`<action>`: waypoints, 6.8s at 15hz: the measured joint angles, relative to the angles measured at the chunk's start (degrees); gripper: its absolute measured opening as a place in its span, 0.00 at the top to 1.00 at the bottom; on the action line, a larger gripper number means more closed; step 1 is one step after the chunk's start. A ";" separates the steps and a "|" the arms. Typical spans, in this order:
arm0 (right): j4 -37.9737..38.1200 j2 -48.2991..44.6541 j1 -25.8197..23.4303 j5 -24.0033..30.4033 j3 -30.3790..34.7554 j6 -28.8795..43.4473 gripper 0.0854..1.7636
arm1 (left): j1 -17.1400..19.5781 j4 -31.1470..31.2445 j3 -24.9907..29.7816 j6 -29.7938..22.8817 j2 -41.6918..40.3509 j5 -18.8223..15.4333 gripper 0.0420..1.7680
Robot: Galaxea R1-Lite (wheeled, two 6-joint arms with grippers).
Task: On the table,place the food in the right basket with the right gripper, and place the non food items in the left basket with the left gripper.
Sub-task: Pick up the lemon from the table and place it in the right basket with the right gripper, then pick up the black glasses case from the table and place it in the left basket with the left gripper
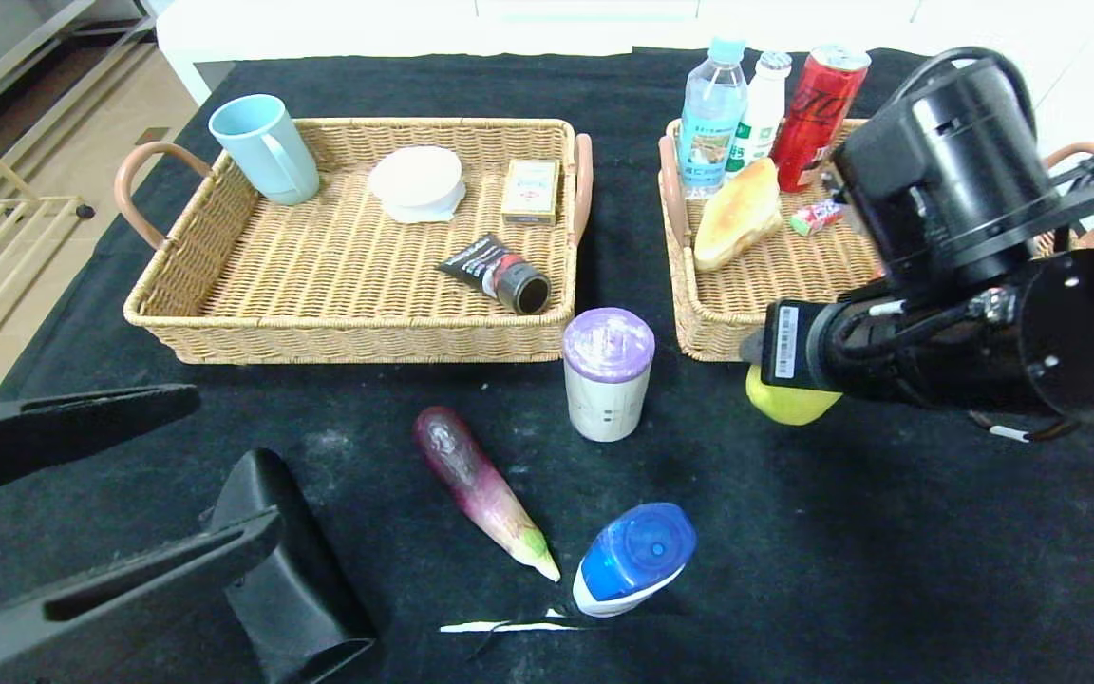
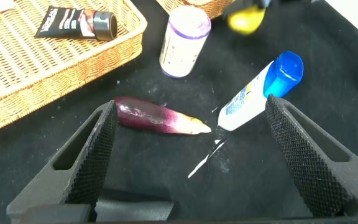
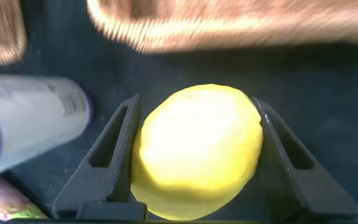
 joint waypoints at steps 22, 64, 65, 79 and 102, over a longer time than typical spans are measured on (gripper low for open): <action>-3.36 10.79 -16.98 1.52 -23.65 -5.71 0.34 | 0.02 0.09 -0.02 0.59 -0.20 0.11 0.03; -51.31 -39.55 -11.86 51.53 56.13 -32.55 0.04 | 1.16 4.46 -2.65 3.80 0.29 8.00 0.03; -51.31 -39.72 -12.11 51.46 56.13 -32.55 0.04 | 1.13 5.67 -3.11 3.10 0.57 9.00 0.03; -50.85 -45.81 -13.35 51.46 55.82 -32.51 0.04 | 2.45 50.68 -27.45 -40.95 15.70 20.16 0.03; -50.71 -46.39 -13.20 51.42 56.65 -32.77 0.04 | 7.97 32.84 -5.79 -53.63 20.24 18.33 0.03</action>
